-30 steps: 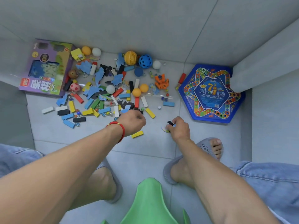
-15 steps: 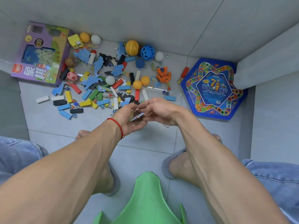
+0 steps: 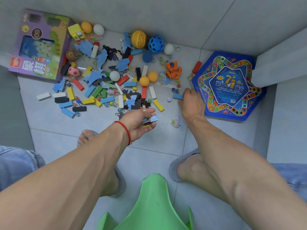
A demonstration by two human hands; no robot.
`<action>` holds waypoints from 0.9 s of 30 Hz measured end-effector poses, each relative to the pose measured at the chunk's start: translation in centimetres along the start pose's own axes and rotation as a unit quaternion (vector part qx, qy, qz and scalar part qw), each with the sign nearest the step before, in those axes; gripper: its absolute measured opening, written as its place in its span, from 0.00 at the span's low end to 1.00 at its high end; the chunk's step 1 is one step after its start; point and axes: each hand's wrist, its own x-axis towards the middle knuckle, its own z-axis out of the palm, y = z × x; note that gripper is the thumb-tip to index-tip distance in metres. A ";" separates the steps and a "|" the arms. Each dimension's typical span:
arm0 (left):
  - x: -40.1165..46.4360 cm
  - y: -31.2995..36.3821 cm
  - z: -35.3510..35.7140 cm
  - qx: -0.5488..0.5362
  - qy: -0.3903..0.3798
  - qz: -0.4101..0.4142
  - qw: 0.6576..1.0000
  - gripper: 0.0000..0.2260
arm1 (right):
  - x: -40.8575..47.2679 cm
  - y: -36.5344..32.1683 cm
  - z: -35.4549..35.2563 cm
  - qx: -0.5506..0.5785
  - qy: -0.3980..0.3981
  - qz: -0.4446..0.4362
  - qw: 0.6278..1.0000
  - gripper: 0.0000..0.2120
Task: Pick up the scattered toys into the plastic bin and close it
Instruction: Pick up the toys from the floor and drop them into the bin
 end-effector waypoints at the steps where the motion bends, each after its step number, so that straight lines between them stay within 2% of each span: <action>1: 0.0 0.0 0.1 0.002 0.000 -0.003 1.000 0.13 | 0.1 -0.1 0.0 -0.006 0.001 -0.003 1.000 0.11; 5: -0.2 0.3 0.3 -0.008 0.003 -0.009 1.000 0.14 | 0.0 0.1 -0.1 -0.025 0.008 -0.043 0.999 0.13; 9: -0.2 0.3 -0.2 0.001 0.008 -0.006 1.000 0.10 | -0.2 -0.3 -0.1 -0.047 0.023 -0.076 0.996 0.14; 14: 0.5 0.2 -0.4 0.059 0.039 -0.003 0.997 0.09 | -1.8 -0.3 0.1 0.078 -0.011 -0.006 0.997 0.21; 19: 0.6 0.0 -0.8 0.029 0.050 -0.001 0.998 0.13 | -2.5 -0.7 -0.2 0.129 0.006 -0.017 0.991 0.17; 24: -0.2 -0.1 -1.3 0.024 0.046 -0.009 0.999 0.15 | -1.6 -3.1 -0.1 0.143 -0.055 -0.052 0.987 0.17; 27: -0.4 -0.2 -1.4 0.028 0.036 -0.013 0.999 0.16 | -0.9 -3.8 0.4 0.136 -0.109 -0.043 0.984 0.19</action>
